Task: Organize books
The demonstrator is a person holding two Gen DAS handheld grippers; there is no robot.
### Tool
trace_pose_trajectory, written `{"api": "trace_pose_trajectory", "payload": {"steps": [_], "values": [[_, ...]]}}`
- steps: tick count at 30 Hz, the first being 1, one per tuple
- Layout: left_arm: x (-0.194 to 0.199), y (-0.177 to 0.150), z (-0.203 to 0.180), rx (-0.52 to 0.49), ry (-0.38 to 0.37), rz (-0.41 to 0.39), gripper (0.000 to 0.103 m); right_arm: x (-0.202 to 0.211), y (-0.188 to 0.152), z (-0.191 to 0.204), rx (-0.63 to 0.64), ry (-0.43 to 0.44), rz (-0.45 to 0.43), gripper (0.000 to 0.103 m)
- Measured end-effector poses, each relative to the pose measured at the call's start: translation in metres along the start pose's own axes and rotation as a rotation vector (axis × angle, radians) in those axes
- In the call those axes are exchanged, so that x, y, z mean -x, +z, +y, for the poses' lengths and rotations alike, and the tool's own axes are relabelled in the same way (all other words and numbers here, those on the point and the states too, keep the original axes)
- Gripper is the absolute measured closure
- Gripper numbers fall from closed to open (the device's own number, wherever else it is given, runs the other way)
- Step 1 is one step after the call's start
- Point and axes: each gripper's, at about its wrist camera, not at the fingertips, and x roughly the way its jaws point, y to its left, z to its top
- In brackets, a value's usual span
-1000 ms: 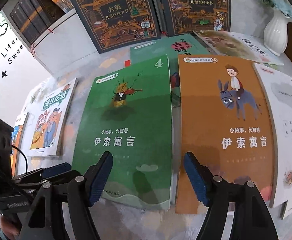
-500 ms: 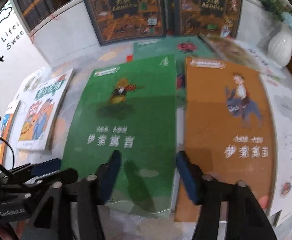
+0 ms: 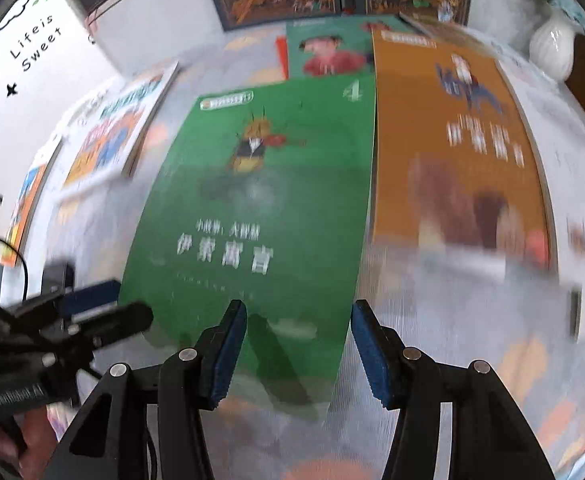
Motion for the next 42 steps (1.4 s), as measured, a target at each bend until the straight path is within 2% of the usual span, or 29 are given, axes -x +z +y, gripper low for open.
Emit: {"api": "trace_pose_trajectory", "payload": {"steps": [5,11,20,27,32,42], "values": [[-0.001,-0.030,-0.024,-0.099,0.040,0.016,0.044,0.008,-0.034,-0.001,0.015,-0.018,0.024,0.049],[-0.003,-0.040,-0.032,-0.145,0.059,0.016,0.040,0.009,-0.039,-0.007,-0.031,-0.006,0.018,0.049],[0.002,-0.045,-0.022,-0.062,-0.009,0.012,0.039,0.012,-0.044,-0.012,-0.067,-0.018,-0.004,0.049],[0.001,-0.045,-0.026,-0.064,0.005,0.003,0.038,0.017,-0.047,-0.022,-0.113,-0.018,-0.017,0.049],[0.003,-0.044,-0.020,-0.023,-0.026,0.000,0.038,0.018,-0.046,-0.029,-0.151,0.003,-0.020,0.049],[0.003,-0.043,-0.019,-0.018,-0.034,0.001,0.038,0.017,-0.047,-0.028,-0.144,-0.004,-0.027,0.047]]}}
